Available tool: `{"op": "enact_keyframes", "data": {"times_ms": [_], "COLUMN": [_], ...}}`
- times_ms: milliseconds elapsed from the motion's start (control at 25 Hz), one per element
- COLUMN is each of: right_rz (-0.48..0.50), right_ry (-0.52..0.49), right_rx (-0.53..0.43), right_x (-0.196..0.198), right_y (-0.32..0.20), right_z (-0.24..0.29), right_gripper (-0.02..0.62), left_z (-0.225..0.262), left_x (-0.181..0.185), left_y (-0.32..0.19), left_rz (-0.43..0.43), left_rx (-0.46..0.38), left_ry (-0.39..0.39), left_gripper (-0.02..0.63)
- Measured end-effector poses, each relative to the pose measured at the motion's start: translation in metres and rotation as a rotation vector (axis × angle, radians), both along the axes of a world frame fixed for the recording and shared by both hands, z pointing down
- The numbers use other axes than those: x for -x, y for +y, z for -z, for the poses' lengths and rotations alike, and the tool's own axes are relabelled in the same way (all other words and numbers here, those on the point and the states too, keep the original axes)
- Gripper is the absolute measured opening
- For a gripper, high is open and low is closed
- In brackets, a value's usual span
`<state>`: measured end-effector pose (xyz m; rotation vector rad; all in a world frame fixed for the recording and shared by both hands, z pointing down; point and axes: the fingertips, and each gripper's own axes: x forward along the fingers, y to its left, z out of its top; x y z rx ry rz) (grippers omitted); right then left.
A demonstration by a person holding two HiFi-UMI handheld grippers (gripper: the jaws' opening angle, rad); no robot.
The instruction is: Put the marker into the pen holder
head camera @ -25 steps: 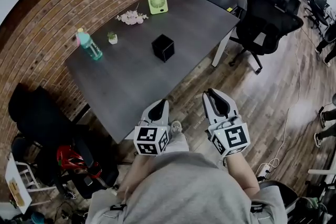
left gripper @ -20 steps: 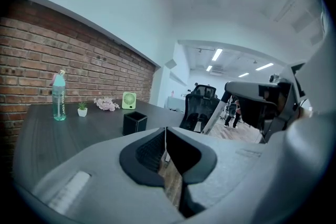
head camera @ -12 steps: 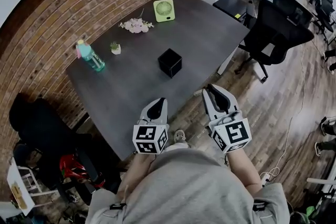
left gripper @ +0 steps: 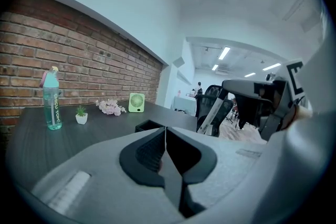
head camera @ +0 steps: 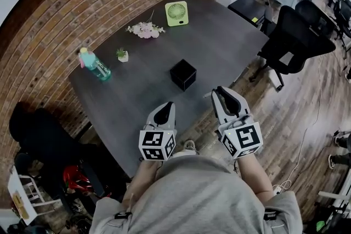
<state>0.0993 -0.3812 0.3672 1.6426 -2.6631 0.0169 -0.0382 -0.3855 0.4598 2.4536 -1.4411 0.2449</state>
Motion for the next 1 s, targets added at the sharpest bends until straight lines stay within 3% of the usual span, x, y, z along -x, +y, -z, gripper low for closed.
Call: {"op": "enact_keyframes", "data": {"times_ms": [1000], "right_rz": [0.061], "right_ry": [0.038], "right_rx": [0.040], "right_x": [0.041], "right_y": [-0.121], "right_z": [-0.024], "right_gripper": [0.060], "left_z": [-0.023], "left_x": [0.036], "left_y": [-0.060], "left_rz": [0.055], "left_rx": [0.060], "left_ry": [0.008], "left_gripper": [0.021]}}
